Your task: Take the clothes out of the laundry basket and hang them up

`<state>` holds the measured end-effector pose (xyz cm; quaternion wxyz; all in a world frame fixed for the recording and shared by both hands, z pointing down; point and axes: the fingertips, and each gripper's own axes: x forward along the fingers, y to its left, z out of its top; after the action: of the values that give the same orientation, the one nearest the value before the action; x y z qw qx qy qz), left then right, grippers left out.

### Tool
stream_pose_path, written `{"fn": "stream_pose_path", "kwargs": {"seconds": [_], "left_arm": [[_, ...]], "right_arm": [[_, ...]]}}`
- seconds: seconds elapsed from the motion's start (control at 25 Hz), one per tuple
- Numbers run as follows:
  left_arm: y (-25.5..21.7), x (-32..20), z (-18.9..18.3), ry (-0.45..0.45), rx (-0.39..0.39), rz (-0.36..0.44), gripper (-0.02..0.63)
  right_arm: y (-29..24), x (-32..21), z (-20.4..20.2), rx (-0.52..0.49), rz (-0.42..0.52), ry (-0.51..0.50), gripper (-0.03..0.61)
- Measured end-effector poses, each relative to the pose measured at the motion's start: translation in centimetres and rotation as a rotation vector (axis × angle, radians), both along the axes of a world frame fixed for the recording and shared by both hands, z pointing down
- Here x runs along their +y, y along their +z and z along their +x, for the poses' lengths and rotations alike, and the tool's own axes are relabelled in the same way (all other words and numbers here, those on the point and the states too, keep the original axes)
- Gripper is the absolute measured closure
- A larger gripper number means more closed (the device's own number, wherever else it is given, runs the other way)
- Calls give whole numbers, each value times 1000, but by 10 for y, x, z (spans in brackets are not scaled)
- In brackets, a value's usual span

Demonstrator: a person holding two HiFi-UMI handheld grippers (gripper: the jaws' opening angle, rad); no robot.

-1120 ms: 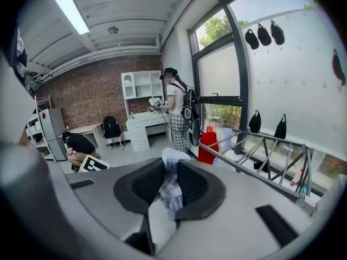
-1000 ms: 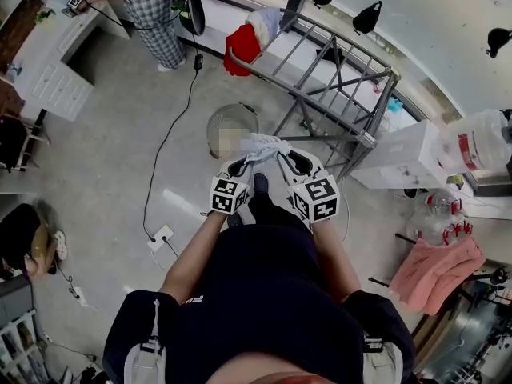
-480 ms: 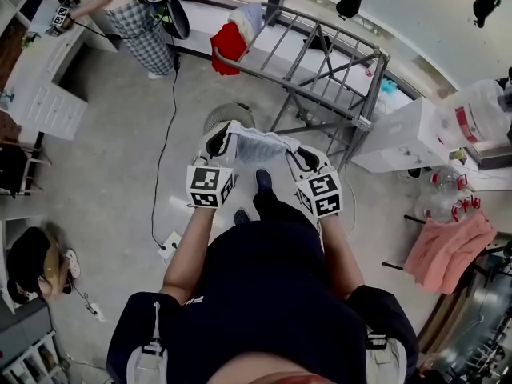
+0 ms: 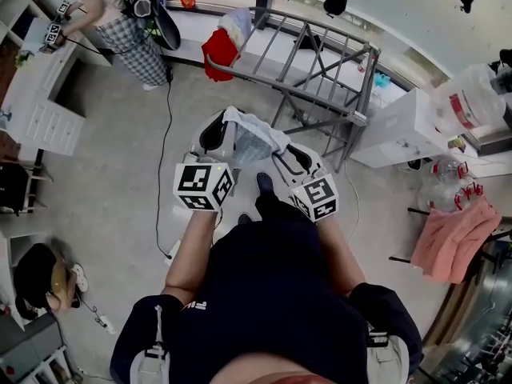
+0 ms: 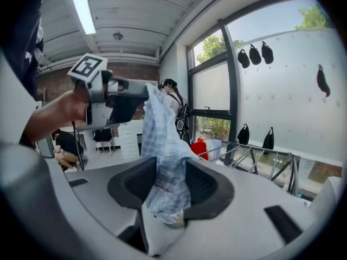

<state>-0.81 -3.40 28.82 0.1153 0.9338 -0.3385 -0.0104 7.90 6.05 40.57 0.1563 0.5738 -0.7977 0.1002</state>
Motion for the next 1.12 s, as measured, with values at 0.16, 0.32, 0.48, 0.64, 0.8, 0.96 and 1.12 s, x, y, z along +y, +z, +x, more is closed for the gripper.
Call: {"fn": "stream_pose_path", "kwargs": {"seconds": [0.16,0.32,0.48,0.64,0.8,0.96,1.12], "left_arm": [[-16,-3,-1,-6,29,-4,572],[-27,-2,1,-12,48,-10,572],[-34,0,3,-16,55,-20,572],[-39,6,2,-4,77,-41,572],[-48,18,5,25,103,-43,572],[-50,21,3,23,114,-46,572],[-43,15,-7,5,115,-62,572]], "right_arm": [[10,2,-22,18,16,-63,342],[17,3,-44,107,53,-129,288],[18,1,-53,224,109,-115,258],[21,-11,-56,268,135,-37,258],[19,-25,-54,339,187,20,259],[4,-20,-38,305,249,106,468],[-9,-1,-4,252,268,200,548]]}}
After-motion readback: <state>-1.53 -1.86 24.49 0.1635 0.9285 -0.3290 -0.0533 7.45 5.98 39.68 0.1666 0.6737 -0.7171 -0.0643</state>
